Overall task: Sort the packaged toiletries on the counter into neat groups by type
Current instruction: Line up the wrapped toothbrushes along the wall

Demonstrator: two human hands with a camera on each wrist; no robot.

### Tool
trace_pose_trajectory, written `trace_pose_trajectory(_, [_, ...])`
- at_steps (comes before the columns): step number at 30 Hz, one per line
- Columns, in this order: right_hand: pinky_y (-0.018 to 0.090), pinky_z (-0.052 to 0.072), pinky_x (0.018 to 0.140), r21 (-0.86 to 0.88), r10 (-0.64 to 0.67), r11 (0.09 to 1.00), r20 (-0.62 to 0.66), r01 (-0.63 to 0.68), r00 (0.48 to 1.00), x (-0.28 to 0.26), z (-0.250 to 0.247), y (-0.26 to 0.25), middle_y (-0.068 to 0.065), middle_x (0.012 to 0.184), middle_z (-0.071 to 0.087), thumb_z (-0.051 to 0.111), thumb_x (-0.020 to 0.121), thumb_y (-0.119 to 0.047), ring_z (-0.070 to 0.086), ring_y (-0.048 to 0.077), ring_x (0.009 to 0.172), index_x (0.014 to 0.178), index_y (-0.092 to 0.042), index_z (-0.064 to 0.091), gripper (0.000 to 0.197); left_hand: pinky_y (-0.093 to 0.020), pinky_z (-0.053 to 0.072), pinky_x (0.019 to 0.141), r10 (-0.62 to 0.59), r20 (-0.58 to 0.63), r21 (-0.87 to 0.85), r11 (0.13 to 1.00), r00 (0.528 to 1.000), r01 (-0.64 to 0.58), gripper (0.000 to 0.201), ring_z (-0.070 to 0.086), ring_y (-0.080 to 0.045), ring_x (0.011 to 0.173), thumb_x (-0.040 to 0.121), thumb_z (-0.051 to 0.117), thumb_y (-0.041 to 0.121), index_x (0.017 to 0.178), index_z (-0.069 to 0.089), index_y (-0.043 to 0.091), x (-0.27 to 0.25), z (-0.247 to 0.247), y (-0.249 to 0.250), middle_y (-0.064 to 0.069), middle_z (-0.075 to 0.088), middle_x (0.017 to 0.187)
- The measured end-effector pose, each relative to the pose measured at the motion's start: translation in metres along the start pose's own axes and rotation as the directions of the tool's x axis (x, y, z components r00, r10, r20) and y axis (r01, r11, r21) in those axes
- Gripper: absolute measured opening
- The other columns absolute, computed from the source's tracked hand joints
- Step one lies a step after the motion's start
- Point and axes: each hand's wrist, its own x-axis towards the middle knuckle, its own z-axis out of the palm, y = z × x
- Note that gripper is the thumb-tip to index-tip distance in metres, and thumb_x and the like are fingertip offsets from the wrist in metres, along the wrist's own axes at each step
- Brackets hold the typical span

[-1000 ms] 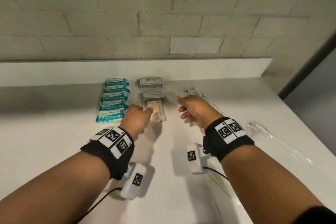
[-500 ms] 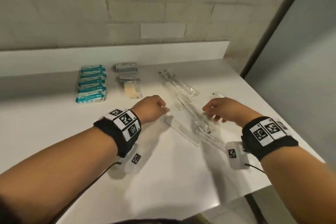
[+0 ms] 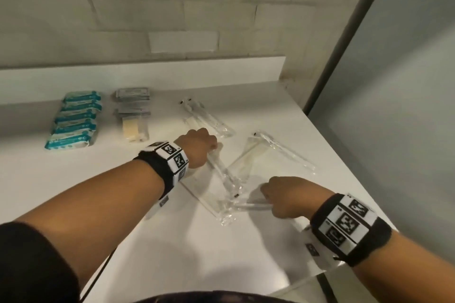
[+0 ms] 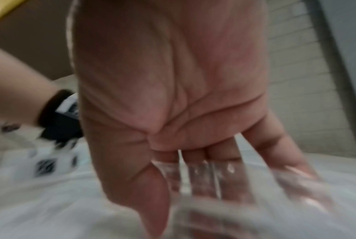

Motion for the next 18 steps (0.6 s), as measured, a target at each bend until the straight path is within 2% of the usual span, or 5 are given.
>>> trace_pose_trajectory(4, [0.026,0.036,0.054,0.265,0.019,0.964,-0.133,0.017,0.991,0.007,-0.027,0.054,-0.009,0.083,0.053,0.046,0.082,-0.011,0.051,0.014,0.070,0.084,-0.030,0.042,0.020,-0.032,0.042,0.082,0.009,-0.041,-0.008,1.000,0.999,-0.009,0.019,0.047,-0.019,0.097,0.082,0.050,0.015,0.095,0.052,0.029,-0.008,0.009,0.002,0.004,0.047,0.103])
trace_pose_trajectory(7, [0.027,0.039,0.061,0.338,0.171,0.939,-0.320,-0.056,0.932,0.030,-0.039,0.087,-0.005,0.096,0.057,0.056,0.083,-0.026,0.055,0.014,0.078,0.100,-0.029,0.049,0.018,-0.031,0.039,0.087,0.036,-0.096,-0.011,0.999,0.995,-0.038,0.009,0.050,-0.016,0.086,0.082,0.046,0.021,0.083,0.048,0.030,-0.020,0.015,0.000,0.007,0.056,0.089])
trace_pose_trajectory(10, [0.030,0.044,0.068,0.254,0.262,0.948,-0.272,-0.193,0.926,0.058,-0.038,0.108,0.001,0.104,0.053,0.070,0.071,-0.045,0.056,0.020,0.086,0.108,-0.021,0.049,0.049,-0.031,0.044,0.078,0.005,-0.074,-0.151,0.988,0.997,-0.016,0.011,0.053,-0.016,0.084,0.087,0.045,0.020,0.089,0.043,0.031,-0.032,0.010,0.001,0.009,0.055,0.087])
trace_pose_trajectory(14, [0.027,0.045,0.063,0.253,0.231,0.948,-0.140,-0.191,0.963,0.080,-0.039,0.120,0.000,0.088,0.059,0.067,0.073,-0.030,0.060,0.017,0.078,0.094,-0.016,0.056,0.028,-0.029,0.035,0.066,-0.133,-0.170,-0.358,0.931,0.976,0.065,0.011,0.052,-0.014,0.076,0.099,0.039,0.027,0.108,0.046,0.026,-0.026,-0.001,0.000,0.010,0.051,0.081])
trace_pose_trajectory(18, [0.029,0.049,0.066,0.303,0.195,0.939,-0.089,-0.160,0.977,0.085,-0.043,0.128,-0.001,0.088,0.059,0.061,0.074,-0.023,0.059,0.015,0.076,0.097,-0.018,0.051,0.026,-0.034,0.045,0.088,-0.317,-0.112,-0.440,0.866,0.942,0.239,0.073,0.060,-0.021,0.104,0.080,0.048,0.073,0.133,0.040,0.023,-0.007,-0.005,0.004,0.001,0.062,0.114])
